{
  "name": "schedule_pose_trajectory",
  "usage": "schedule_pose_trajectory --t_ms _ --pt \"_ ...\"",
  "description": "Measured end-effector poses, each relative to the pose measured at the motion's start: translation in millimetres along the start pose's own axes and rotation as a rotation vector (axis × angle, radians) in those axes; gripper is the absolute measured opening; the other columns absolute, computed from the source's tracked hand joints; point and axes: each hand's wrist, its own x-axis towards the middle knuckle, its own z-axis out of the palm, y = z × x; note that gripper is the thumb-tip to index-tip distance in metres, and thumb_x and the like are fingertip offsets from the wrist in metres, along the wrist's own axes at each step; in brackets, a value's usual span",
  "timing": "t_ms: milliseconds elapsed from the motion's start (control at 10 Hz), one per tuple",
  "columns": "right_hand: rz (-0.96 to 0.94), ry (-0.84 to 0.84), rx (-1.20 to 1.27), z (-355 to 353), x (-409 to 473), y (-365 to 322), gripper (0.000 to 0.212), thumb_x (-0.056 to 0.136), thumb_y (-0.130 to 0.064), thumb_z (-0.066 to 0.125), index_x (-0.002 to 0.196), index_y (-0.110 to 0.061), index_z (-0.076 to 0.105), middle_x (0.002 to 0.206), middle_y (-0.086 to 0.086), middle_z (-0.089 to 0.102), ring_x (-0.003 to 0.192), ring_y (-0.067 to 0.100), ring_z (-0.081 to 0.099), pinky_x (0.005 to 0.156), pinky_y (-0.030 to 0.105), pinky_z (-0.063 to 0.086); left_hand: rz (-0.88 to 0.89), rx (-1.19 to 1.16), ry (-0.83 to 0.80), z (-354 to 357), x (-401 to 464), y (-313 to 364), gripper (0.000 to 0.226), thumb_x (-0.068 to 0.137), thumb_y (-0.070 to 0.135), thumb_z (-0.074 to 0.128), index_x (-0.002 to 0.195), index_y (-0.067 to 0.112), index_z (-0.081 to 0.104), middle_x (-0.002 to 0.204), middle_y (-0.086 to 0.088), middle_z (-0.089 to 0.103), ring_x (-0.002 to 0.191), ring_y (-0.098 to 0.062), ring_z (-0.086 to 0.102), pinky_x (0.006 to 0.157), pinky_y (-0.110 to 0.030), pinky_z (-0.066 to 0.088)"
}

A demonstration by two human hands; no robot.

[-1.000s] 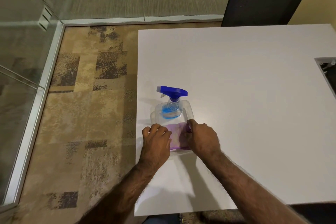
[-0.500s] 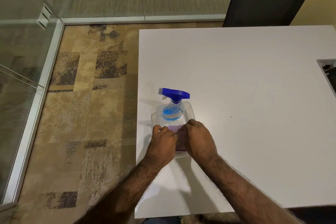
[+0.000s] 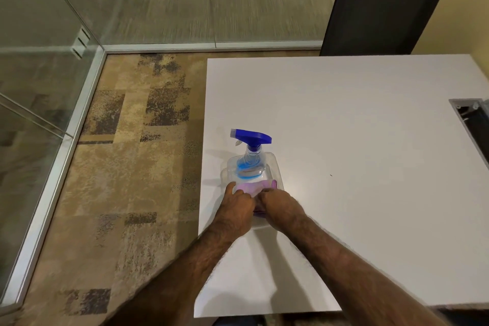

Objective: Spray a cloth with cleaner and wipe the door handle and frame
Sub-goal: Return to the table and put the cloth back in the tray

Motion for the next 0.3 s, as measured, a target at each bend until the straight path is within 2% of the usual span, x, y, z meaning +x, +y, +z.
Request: schedule_pose_trajectory --t_ms 100,200,300 --pt "-0.052 0.114 -0.046 -2 -22 0 0.047 0.108 -0.035 0.067 0.147 -0.008 0.063 0.151 0.014 0.065 0.136 0.033 0.063 0.118 0.043 0.051 0.145 -0.002 0.190 6 -20 2 0.058 0.099 0.047 0.071 0.150 0.033 0.045 0.151 -0.002 0.055 0.146 -0.027 0.047 0.129 -0.048 0.023" --pt "-0.195 0.393 -0.059 2 -62 8 0.049 0.101 -0.024 0.075 0.146 -0.009 0.064 0.155 0.015 0.064 0.138 0.035 0.063 0.118 0.042 0.052 0.076 -0.247 0.424 22 -53 -11 0.054 0.111 0.040 0.053 0.161 0.026 0.039 0.170 -0.001 0.041 0.159 -0.023 0.032 0.134 -0.046 0.000" --pt "-0.220 0.551 -0.059 5 -88 18 0.047 0.097 -0.014 0.075 0.142 -0.007 0.068 0.150 0.015 0.067 0.133 0.037 0.066 0.115 0.044 0.056 0.115 -0.233 0.589 32 -88 -13 0.053 0.109 0.041 0.056 0.157 0.019 0.049 0.166 -0.005 0.049 0.156 -0.024 0.041 0.134 -0.049 0.007"
